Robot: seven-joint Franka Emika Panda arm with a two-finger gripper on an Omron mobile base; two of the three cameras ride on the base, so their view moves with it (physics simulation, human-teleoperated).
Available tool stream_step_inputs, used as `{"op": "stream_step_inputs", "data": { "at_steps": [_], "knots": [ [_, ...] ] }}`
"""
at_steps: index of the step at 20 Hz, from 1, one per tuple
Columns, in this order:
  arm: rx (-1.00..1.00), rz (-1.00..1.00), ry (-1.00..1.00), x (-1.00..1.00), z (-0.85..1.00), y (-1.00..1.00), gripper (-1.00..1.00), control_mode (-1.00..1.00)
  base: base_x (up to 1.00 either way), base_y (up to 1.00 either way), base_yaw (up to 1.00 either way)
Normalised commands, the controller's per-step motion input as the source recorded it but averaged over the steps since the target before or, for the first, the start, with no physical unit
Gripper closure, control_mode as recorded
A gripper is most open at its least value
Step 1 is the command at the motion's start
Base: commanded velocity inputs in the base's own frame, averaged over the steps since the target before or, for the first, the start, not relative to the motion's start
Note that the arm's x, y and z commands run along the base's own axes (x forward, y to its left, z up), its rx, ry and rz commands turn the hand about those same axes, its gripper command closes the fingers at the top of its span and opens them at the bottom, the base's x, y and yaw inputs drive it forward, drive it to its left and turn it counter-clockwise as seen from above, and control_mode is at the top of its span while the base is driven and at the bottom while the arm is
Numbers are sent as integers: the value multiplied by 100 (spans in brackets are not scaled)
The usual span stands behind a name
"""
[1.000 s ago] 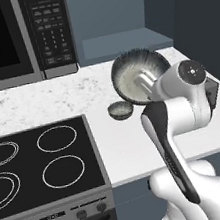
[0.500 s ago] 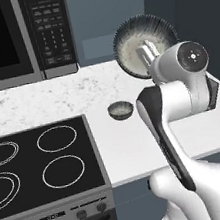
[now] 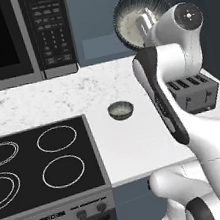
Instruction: Pick up the bowls on the counter and stack them on top of one another in the open cabinet. Place the smaller bowl on top of the larger bowl.
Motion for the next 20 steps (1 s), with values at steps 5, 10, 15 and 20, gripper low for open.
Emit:
{"op": "stream_step_inputs", "data": {
  "at_steps": [5,10,15,20],
  "knots": [
    [3,0,0,78,2,-8,100,-100,0,0,0],
    [5,0,0,98,-15,-2,100,-100,0,0,0],
    [2,0,2,94,-21,-5,100,-100,0,0,0],
    [0,0,1,77,-33,-1,100,-100,0,0,0]
  ]
}}
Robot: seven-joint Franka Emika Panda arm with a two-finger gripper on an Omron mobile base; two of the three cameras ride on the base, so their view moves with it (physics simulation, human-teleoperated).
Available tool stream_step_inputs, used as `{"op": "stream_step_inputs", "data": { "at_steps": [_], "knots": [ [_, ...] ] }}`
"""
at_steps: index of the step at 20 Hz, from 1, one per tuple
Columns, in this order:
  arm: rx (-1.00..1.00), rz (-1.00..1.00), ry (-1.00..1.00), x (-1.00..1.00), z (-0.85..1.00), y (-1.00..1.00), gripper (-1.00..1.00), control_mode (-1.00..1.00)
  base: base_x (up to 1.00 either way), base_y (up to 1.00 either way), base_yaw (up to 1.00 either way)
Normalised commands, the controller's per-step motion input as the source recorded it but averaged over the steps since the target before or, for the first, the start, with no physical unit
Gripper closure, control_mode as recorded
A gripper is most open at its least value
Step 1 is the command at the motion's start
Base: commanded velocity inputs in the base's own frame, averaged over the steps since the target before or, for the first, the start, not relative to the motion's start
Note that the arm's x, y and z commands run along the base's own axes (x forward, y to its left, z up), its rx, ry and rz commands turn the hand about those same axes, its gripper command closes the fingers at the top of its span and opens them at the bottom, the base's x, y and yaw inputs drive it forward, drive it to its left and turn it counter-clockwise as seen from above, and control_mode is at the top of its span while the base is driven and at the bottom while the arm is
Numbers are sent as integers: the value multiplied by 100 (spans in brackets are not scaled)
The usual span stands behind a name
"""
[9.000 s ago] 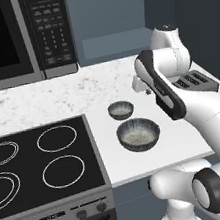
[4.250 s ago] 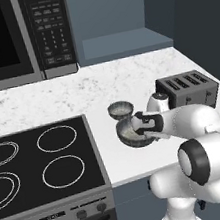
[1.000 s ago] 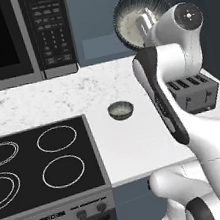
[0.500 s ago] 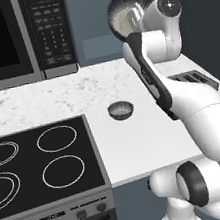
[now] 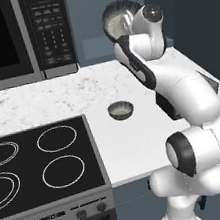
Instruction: Pick up the bowls on the counter and stack them on top of one another in the open cabinet. Place the smaller bowl on top of the larger bowl.
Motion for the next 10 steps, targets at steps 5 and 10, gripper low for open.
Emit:
{"op": "stream_step_inputs", "data": {
  "at_steps": [5,10],
  "knots": [
    [0,0,0,63,-21,0,100,-100,0,0,0],
    [0,0,1,49,-19,0,100,-100,0,0,0]
  ]
}}
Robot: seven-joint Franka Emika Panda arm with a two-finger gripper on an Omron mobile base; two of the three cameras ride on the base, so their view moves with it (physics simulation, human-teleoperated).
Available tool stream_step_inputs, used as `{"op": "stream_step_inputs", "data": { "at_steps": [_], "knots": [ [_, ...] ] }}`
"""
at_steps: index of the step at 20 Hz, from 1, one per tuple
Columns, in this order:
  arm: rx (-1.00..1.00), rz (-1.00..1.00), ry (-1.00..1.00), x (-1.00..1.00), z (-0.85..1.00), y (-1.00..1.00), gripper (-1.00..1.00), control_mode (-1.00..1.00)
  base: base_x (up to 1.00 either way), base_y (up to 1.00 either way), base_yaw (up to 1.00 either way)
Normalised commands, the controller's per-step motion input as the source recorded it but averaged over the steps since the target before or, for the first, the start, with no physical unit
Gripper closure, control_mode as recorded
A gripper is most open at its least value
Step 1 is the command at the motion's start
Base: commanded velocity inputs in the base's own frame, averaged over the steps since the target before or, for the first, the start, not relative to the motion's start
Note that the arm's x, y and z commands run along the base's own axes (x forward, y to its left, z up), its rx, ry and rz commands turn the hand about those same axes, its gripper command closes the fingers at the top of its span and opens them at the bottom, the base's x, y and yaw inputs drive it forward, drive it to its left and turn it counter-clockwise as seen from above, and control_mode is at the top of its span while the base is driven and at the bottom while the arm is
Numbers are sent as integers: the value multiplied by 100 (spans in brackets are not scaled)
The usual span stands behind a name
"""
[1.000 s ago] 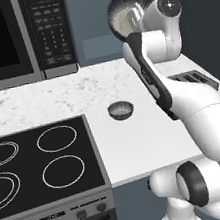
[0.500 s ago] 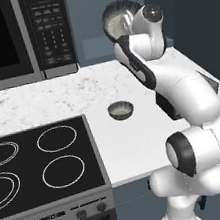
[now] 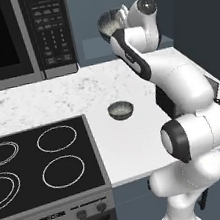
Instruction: Pick up the bowls on the counter and stack them on top of one another in the open cabinet. Place the smaller bowl on top of the larger bowl.
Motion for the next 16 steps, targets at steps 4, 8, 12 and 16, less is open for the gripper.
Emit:
{"op": "stream_step_inputs", "data": {
  "at_steps": [4,8,12,16],
  "knots": [
    [0,0,0,18,-29,0,-100,-100,0,0,0],
    [0,0,-14,21,-20,0,-100,-100,0,0,0],
    [0,0,-10,20,-5,0,-100,-100,0,0,0],
    [0,0,-20,0,0,0,-100,-100,0,0,0]
  ]
}}
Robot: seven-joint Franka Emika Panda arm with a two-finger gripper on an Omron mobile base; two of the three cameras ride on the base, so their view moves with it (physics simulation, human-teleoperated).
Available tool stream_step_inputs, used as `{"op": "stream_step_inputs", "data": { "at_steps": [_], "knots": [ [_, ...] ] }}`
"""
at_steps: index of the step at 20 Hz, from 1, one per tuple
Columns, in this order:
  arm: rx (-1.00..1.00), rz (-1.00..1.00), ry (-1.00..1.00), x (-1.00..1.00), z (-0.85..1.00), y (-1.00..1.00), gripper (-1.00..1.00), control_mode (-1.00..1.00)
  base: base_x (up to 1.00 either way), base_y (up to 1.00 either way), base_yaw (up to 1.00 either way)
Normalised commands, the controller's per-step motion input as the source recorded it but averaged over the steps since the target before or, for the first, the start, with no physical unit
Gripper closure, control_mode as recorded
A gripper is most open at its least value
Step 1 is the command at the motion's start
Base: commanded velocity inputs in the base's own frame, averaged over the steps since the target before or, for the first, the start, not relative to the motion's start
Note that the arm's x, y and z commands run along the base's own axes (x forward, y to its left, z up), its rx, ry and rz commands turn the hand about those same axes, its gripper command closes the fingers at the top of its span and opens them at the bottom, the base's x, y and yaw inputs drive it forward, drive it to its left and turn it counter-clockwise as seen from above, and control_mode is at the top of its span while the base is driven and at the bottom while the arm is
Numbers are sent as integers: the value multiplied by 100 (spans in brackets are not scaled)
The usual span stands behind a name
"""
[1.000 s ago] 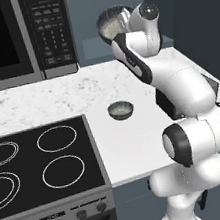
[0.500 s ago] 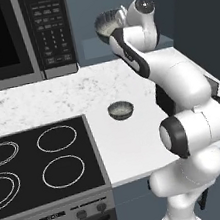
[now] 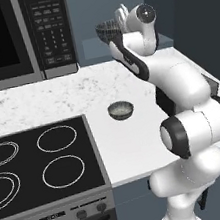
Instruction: Pick up the bowls on the counter and stack them on top of one another in the open cabinet. Place the smaller bowl on top of the larger bowl.
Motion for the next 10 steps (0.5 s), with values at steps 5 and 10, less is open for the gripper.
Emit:
{"op": "stream_step_inputs", "data": {
  "at_steps": [5,10],
  "knots": [
    [0,0,-22,-3,8,0,-100,-100,0,0,0],
    [0,0,-4,-69,29,0,-100,-100,0,0,0]
  ]
}}
